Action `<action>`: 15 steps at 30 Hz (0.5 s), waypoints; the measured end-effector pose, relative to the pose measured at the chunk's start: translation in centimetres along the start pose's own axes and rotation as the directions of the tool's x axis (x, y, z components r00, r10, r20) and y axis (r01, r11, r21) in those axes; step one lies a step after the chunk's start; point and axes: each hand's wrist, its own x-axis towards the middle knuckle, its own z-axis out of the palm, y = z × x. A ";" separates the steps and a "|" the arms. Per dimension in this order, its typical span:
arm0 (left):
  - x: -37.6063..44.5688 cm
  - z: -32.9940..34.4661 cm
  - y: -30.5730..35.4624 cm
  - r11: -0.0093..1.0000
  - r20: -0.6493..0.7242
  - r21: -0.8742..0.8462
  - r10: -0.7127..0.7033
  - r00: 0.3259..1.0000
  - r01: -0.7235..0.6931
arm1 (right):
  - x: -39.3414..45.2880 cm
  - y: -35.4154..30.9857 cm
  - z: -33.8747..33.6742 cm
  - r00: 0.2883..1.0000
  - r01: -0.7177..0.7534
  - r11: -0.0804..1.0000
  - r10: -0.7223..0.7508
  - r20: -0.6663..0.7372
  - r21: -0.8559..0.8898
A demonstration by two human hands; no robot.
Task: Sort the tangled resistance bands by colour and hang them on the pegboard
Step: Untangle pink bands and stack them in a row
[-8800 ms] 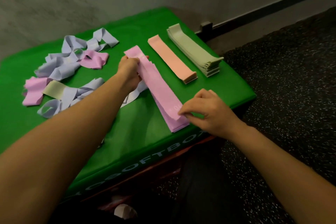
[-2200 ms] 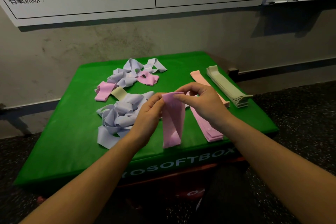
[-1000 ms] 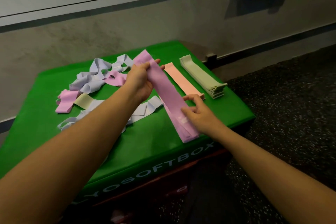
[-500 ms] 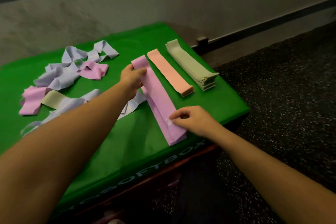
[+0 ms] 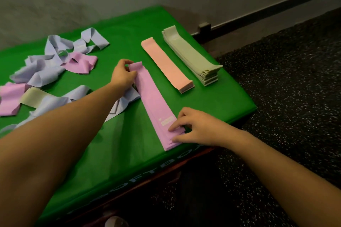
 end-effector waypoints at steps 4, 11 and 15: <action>0.3 0.3 -0.3 0.995 0.019 0.085 0.057 0.998 -0.059 | -0.1 0.5 0.0 0.997 0.078 0.997 -0.077 -0.008 0.011; 0.4 0.3 -0.3 0.968 0.057 0.232 0.080 0.995 -0.091 | -0.4 0.6 0.2 0.994 0.111 0.994 -0.110 -0.010 0.026; -0.5 -0.7 -0.1 0.976 0.066 0.180 0.108 0.992 -0.118 | -0.5 0.1 0.6 0.995 0.096 0.995 -0.095 -0.024 0.029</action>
